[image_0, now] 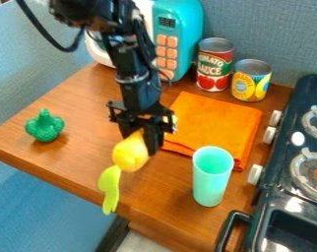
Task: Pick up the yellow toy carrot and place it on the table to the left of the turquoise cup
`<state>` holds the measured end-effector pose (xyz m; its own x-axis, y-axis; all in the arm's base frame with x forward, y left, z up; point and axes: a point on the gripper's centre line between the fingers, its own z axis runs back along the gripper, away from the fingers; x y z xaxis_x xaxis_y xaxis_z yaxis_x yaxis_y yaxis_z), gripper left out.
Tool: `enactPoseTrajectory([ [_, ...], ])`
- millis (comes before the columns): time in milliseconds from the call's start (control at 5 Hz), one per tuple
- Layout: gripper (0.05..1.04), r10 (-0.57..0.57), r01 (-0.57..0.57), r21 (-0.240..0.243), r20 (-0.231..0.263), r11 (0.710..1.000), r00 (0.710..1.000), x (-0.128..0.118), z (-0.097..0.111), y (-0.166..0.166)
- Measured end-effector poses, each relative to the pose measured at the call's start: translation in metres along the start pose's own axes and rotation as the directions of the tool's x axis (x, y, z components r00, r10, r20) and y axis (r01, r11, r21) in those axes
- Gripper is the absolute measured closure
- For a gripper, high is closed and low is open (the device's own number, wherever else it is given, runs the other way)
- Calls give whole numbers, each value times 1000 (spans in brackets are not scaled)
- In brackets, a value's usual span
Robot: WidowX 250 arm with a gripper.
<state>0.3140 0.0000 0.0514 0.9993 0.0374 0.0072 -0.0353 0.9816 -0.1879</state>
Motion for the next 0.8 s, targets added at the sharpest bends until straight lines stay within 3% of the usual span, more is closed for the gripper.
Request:
enactPoseTrajectory([
  [200,583,30,-30,4,-41,1000,999,0,-23,-4],
  [400,583,38,-38,13,-50,999,998,9,-35,-10],
  [600,583,50,-49,14,-29,999,998,19,-36,-13],
  [800,498,64,-64,20,-22,998,998,21,-36,-13],
])
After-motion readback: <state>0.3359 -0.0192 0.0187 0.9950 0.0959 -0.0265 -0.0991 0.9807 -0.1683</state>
